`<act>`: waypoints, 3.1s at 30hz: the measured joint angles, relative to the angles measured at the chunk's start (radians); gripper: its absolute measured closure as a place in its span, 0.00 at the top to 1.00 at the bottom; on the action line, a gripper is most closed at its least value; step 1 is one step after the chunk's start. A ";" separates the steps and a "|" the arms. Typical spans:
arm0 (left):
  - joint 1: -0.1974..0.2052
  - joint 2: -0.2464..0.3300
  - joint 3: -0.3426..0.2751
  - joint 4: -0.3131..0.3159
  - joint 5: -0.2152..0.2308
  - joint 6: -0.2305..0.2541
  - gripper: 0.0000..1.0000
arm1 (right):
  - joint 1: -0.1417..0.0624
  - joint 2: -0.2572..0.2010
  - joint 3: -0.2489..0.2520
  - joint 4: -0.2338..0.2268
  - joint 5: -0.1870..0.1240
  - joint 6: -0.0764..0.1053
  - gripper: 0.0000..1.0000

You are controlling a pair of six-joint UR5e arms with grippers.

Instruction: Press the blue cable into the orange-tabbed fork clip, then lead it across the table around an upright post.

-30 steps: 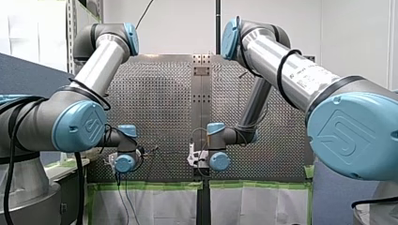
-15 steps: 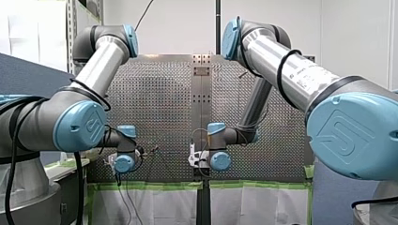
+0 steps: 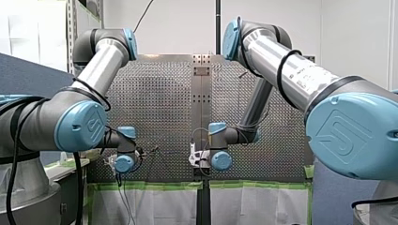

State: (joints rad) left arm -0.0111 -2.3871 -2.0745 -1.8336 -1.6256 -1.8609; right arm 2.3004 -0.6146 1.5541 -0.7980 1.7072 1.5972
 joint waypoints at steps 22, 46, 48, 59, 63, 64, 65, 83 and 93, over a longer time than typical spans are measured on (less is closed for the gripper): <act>0.002 -0.061 0.100 -0.109 0.008 0.039 0.00 | -0.002 0.000 -0.070 0.009 -0.024 0.000 0.00; 0.006 -0.062 0.214 -0.321 0.029 0.024 0.00 | -0.054 0.001 -0.075 0.000 0.024 0.007 0.00; 0.007 -0.062 0.220 -0.339 0.039 0.017 0.00 | -0.058 0.001 -0.078 -0.005 0.022 0.008 0.00; 0.013 -0.061 0.261 -0.415 0.064 0.002 0.00 | -0.069 0.041 -0.143 0.026 -0.017 0.006 0.00; 0.018 -0.062 0.264 -0.419 0.063 0.002 0.00 | -0.063 0.076 -0.178 0.061 -0.019 0.004 0.00; 0.019 -0.062 0.264 -0.419 0.063 0.002 0.00 | -0.062 0.084 -0.187 0.069 -0.020 0.004 0.00; 0.021 -0.062 0.264 -0.420 0.063 0.002 0.00 | -0.061 0.095 -0.197 0.079 -0.021 0.005 0.00; 0.029 -0.061 0.264 -0.474 0.043 0.070 0.50 | -0.060 0.133 -0.348 0.153 -0.044 0.003 0.00; 0.034 -0.061 0.223 -0.498 0.053 0.125 1.00 | -0.058 0.135 -0.357 0.166 -0.045 0.001 0.00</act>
State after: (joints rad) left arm 0.0228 -2.4484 -1.8512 -2.3314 -1.5723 -1.7364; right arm 2.2421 -0.4798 1.1973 -0.6317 1.6623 1.5979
